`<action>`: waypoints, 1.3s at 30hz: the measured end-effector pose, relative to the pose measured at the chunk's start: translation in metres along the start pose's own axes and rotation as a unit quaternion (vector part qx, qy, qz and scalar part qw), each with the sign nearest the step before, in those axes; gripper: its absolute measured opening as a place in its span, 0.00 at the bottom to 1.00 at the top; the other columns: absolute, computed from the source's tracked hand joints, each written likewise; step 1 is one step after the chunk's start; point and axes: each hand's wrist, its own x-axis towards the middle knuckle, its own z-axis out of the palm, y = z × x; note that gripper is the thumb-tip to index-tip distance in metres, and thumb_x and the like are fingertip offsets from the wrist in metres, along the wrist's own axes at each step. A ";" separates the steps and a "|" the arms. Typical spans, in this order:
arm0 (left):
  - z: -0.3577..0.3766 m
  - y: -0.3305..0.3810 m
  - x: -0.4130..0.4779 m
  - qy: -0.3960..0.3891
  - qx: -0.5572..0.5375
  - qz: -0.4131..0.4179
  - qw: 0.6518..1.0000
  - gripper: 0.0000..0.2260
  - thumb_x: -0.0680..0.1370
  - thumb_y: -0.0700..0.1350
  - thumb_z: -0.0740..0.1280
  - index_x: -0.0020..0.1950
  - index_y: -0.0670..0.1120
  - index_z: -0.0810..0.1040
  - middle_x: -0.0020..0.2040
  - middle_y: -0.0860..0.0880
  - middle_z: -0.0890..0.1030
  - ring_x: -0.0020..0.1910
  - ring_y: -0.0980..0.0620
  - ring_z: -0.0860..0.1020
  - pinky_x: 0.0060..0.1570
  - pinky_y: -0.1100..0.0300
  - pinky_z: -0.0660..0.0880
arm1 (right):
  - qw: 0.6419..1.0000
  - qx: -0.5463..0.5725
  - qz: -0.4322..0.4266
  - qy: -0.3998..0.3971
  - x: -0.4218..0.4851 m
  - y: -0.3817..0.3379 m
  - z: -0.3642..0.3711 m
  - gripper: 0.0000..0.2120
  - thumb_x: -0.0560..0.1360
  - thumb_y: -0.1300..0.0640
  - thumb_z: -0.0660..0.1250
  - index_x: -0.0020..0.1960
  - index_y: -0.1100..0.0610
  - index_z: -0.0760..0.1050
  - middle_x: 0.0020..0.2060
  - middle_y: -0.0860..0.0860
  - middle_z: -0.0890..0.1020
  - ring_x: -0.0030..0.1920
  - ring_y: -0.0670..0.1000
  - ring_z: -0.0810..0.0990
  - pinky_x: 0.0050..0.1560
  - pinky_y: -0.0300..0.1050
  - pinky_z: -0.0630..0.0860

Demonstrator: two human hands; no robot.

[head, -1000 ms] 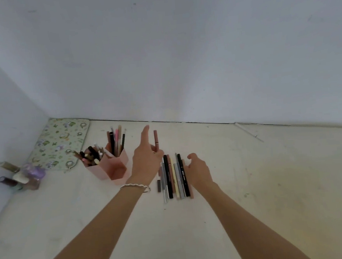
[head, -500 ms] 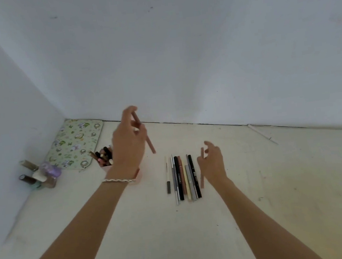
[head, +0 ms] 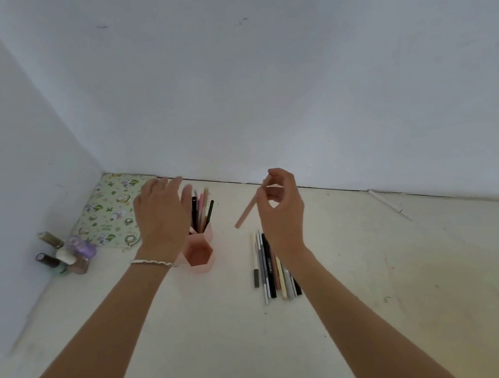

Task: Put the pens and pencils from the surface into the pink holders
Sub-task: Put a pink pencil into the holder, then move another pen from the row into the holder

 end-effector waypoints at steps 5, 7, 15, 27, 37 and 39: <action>-0.032 -0.006 0.007 0.068 -0.091 -0.003 0.994 0.15 0.82 0.47 0.58 0.67 0.45 0.75 0.59 0.43 0.81 0.61 0.41 0.75 0.60 0.47 0.71 | 0.997 0.007 -0.057 -0.044 -0.017 -0.004 0.048 0.13 0.78 0.63 0.64 0.59 0.50 0.71 0.44 0.45 0.80 0.45 0.44 0.81 0.50 0.35 0.76; -0.039 -0.005 0.003 0.063 -0.123 0.002 0.990 0.15 0.82 0.46 0.59 0.67 0.46 0.74 0.58 0.45 0.81 0.59 0.43 0.75 0.59 0.49 0.71 | 0.995 -0.020 -0.063 -0.078 -0.023 0.004 0.063 0.11 0.79 0.59 0.63 0.59 0.48 0.70 0.45 0.44 0.79 0.46 0.44 0.80 0.51 0.37 0.77; -0.040 0.016 -0.020 0.060 -0.189 0.014 0.980 0.12 0.78 0.42 0.62 0.61 0.48 0.76 0.51 0.52 0.80 0.50 0.52 0.78 0.49 0.57 0.75 | 0.945 -0.235 -0.215 -0.072 -0.036 0.038 0.063 0.14 0.70 0.67 0.70 0.55 0.60 0.81 0.50 0.56 0.80 0.50 0.54 0.77 0.53 0.48 0.73; 0.103 0.072 -0.085 -0.301 -0.107 -0.110 0.941 0.10 0.79 0.41 0.62 0.60 0.41 0.73 0.57 0.42 0.79 0.55 0.41 0.79 0.53 0.51 0.76 | 0.966 -0.244 -0.060 0.055 -0.004 0.057 -0.102 0.15 0.71 0.70 0.65 0.52 0.56 0.79 0.45 0.44 0.77 0.40 0.37 0.75 0.42 0.25 0.69; 0.105 0.083 -0.078 -0.237 -0.177 -0.096 0.950 0.27 0.77 0.39 0.66 0.74 0.43 0.61 0.49 0.40 0.80 0.46 0.40 0.81 0.47 0.48 0.78 | 0.954 -0.271 0.106 -0.074 -0.011 0.090 -0.100 0.15 0.75 0.67 0.61 0.59 0.56 0.76 0.47 0.48 0.79 0.42 0.45 0.76 0.44 0.33 0.70; 0.091 0.081 -0.071 -0.221 -0.219 -0.072 0.948 0.33 0.76 0.40 0.65 0.78 0.49 0.54 0.43 0.42 0.80 0.39 0.44 0.80 0.40 0.52 0.77 | 0.937 -0.296 0.139 -0.123 -0.012 0.097 -0.085 0.15 0.78 0.64 0.59 0.62 0.57 0.75 0.49 0.50 0.79 0.46 0.48 0.77 0.46 0.37 0.70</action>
